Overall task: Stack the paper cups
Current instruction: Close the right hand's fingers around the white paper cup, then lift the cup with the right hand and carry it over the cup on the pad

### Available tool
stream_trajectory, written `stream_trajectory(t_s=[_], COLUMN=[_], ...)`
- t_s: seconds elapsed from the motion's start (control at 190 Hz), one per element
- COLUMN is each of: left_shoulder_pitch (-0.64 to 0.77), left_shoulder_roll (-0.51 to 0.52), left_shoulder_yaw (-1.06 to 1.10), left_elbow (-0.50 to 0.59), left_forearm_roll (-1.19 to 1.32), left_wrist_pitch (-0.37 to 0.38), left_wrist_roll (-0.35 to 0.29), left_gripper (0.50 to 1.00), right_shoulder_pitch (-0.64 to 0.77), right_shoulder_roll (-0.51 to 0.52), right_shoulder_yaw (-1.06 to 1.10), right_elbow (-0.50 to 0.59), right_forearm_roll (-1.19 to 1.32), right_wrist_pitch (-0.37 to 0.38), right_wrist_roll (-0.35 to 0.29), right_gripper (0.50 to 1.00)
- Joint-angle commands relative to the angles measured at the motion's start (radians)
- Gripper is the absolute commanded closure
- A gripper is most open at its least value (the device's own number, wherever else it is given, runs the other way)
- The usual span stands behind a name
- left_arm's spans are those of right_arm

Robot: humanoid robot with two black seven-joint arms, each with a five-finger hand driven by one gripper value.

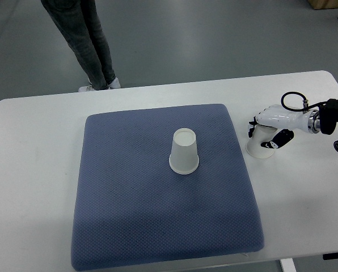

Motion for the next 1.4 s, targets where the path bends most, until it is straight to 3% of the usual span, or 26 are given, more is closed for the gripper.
stream_trajectory(t_s=[0.0, 0.368, 0.599, 1.024, 1.397], left_shoulder_pitch=[0.0, 0.0, 0.0, 0.0, 0.0], left_shoulder_roll=[0.0, 0.0, 0.0, 0.0, 0.0], left_shoulder_yaw=[0.001, -0.001, -0.001, 0.001, 0.001], left_elbow=[0.001, 0.0, 0.0, 0.0, 0.0], left_forearm_roll=[0.0, 0.0, 0.0, 0.0, 0.0], left_wrist_pitch=[0.0, 0.001, 0.001, 0.0, 0.0], left_wrist_roll=[0.0, 0.0, 0.0, 0.0, 0.0], left_gripper=[0.5, 0.5, 0.5, 0.5, 0.5], right_shoulder_pitch=[0.022, 0.155, 0.258, 0.333, 0.321], right_shoulder_roll=[-0.005, -0.011, -0.026, -0.045, 0.014], right_shoulder_yaw=[0.003, 0.008, 0.023, 0.201, 0.215], right_elbow=[0.0, 0.014, 0.103, 0.321, 0.342], right_forearm_roll=[0.003, 0.017, 0.033, 0.11, 0.168], right_wrist_pitch=[0.013, 0.087, 0.134, 0.415, 0.388], right_wrist_roll=[0.0, 0.023, 0.036, 0.078, 0.064], right_gripper=[1.0, 1.0, 1.0, 1.0, 1.0])
